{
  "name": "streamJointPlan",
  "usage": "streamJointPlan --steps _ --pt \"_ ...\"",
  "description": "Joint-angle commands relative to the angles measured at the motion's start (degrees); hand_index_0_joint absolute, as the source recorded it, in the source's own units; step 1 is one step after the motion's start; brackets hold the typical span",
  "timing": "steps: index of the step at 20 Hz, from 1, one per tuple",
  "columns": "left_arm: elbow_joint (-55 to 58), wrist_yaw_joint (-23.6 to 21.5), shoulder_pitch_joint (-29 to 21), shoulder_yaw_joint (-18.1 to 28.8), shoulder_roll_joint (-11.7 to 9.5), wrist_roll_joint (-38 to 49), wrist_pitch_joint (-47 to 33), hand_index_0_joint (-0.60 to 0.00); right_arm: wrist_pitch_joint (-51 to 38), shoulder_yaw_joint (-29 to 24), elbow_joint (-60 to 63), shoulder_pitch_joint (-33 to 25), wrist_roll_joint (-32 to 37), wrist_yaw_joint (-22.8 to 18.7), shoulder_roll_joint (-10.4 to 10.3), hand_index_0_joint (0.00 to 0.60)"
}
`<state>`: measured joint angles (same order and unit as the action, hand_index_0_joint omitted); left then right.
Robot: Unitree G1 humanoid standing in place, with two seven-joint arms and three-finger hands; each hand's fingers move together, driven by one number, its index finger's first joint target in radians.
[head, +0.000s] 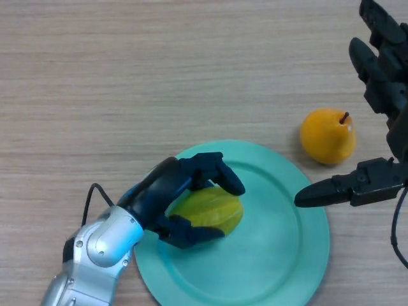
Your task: Pick up the yellow starfruit and place it on the plate
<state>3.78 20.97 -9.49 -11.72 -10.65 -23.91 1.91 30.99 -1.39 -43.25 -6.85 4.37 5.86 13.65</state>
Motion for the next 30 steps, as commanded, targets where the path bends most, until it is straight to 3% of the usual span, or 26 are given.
streamJointPlan --steps 1,5,8,10,12,13,17,20,24,26,30 --pt "0.77 -6.64 -1.95 1.89 -0.24 -4.67 -12.57 0.000 -7.03 -2.39 -3.39 -1.00 -1.37 -0.34 0.91 0.000" --pt "8.82 -8.40 -2.11 3.76 -0.24 0.25 -11.39 0.000 -7.35 -2.04 -3.44 -0.99 -1.76 -0.76 0.66 0.000" --pt "16.98 -4.45 -2.02 7.40 -0.89 4.34 -6.99 0.000 -6.77 -2.15 -3.44 -1.27 -1.71 -0.60 0.81 0.000" --pt "20.32 -5.80 -2.14 11.10 -2.05 12.67 -6.54 0.000 -6.45 -2.46 -3.03 -1.68 -1.74 -0.32 1.03 0.000" --pt "22.34 -7.27 -3.25 15.31 -3.39 24.57 -1.14 0.000 -7.07 -2.90 -2.98 -1.28 -1.51 0.02 1.06 0.000" --pt "21.86 -8.12 -4.39 18.28 -5.11 31.61 1.14 0.000 -7.85 -3.48 -3.08 -1.77 -1.19 -0.25 1.23 0.000" --pt "22.04 -15.00 -6.43 24.10 -9.07 42.47 4.45 0.000 -10.71 -3.65 -1.22 -1.47 -1.06 -0.71 1.25 0.000" --pt "22.18 -17.74 -5.22 24.85 -10.11 42.19 5.02 0.000 -11.58 -3.74 -0.86 -1.31 -0.39 -0.85 1.27 0.000" --pt "22.73 -19.37 -2.89 24.60 -9.10 42.12 5.03 0.000 -12.09 -3.92 -0.81 -0.66 0.87 -1.14 1.34 0.000" --pt "24.07 -18.81 -2.98 24.54 -9.13 42.88 6.00 0.000 -11.10 -2.70 -0.92 0.24 -1.20 0.65 1.47 0.000" --pt "27.45 -16.67 -1.82 24.93 -9.03 44.23 6.49 0.000 -11.17 -2.21 -1.37 -0.04 -2.11 0.48 0.80 0.000"
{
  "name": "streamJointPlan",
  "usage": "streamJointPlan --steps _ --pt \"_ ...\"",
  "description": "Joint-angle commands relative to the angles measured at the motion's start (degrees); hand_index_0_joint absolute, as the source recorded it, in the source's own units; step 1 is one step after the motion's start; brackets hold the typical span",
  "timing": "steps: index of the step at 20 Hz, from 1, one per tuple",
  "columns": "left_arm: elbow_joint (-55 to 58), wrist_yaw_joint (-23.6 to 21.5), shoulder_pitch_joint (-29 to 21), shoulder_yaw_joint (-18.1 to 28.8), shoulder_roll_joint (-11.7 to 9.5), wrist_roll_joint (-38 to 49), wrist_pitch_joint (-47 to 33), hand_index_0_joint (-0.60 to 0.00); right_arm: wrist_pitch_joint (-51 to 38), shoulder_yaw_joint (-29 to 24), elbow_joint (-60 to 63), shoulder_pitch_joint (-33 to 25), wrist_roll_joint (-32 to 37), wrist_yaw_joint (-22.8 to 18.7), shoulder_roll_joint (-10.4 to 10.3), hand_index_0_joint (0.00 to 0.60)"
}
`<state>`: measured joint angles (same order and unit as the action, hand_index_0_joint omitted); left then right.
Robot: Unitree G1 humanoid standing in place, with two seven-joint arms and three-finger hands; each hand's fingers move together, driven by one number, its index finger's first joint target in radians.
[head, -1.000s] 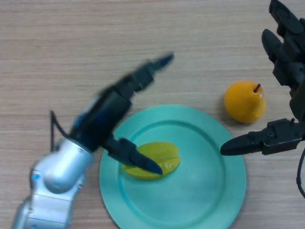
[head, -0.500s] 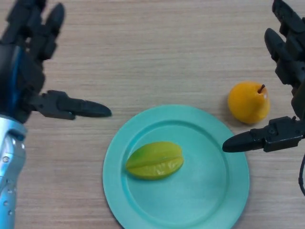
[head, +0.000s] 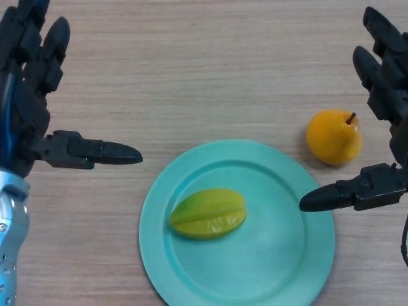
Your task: Pick up the yellow starfruit and place it on the plate
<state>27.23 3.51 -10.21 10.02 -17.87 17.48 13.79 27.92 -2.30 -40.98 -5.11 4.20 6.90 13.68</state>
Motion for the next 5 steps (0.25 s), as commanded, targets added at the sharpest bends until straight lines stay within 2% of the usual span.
streamJointPlan --steps 1,5 --pt "4.84 0.84 -0.88 3.24 -1.75 3.54 -4.73 0.000 -7.06 -1.43 -4.25 -1.87 -1.45 -0.39 0.67 0.000" --pt "5.58 0.90 -0.90 2.52 -1.58 3.16 -3.85 0.000 -5.93 -1.73 -4.62 -2.82 -1.48 -0.81 1.07 0.000"
